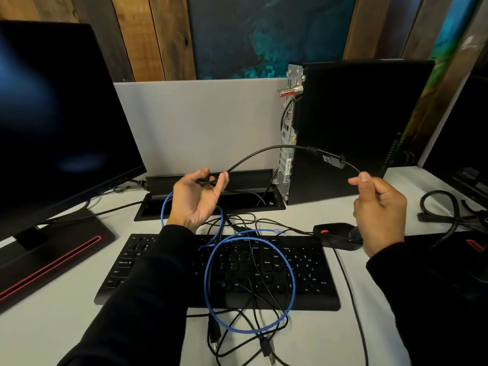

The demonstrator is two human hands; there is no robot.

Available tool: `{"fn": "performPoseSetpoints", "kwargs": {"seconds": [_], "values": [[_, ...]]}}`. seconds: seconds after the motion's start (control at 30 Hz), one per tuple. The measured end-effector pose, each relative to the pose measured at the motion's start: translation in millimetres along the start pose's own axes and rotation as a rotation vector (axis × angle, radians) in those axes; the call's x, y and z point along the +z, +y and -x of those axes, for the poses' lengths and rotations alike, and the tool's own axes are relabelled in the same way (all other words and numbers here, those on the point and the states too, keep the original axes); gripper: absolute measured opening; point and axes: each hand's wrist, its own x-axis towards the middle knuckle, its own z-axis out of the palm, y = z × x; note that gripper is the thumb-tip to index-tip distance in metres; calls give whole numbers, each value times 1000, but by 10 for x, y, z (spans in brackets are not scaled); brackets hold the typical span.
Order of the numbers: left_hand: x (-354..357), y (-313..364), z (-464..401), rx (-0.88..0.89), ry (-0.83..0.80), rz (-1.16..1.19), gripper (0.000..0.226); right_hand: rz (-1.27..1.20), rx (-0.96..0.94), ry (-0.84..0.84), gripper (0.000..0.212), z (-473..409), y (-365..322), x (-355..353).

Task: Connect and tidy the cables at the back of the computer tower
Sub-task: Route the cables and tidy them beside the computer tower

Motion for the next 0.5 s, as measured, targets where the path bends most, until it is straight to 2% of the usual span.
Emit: {"fn": "performPoseSetpoints", "kwargs": {"seconds": [0.13,0.2,0.3,0.37,0.4,0.43,0.5], "values": [[-73,12,-7,9,-40,-130,17,-35,6,-12,30,16,-79,9],[-67,53,16,-12,-128,-219,17,-79,8,-31,29,28,-128,16],[-65,139,26,-121,-238,-364,42,-107,6,-52,28,30,-173,8],[-71,181,5,-156,-226,-490,45,-122,10,-57,29,25,-189,1],[-69,203,-1,-140,-201,-615,37,-124,13,-58,29,25,-196,0],[-53,226,4,-95,-171,-836,28,-124,13,-59,29,25,-208,1],[-39,274,-10,31,-118,-1412,28,-127,8,-65,29,28,-237,6]]}}
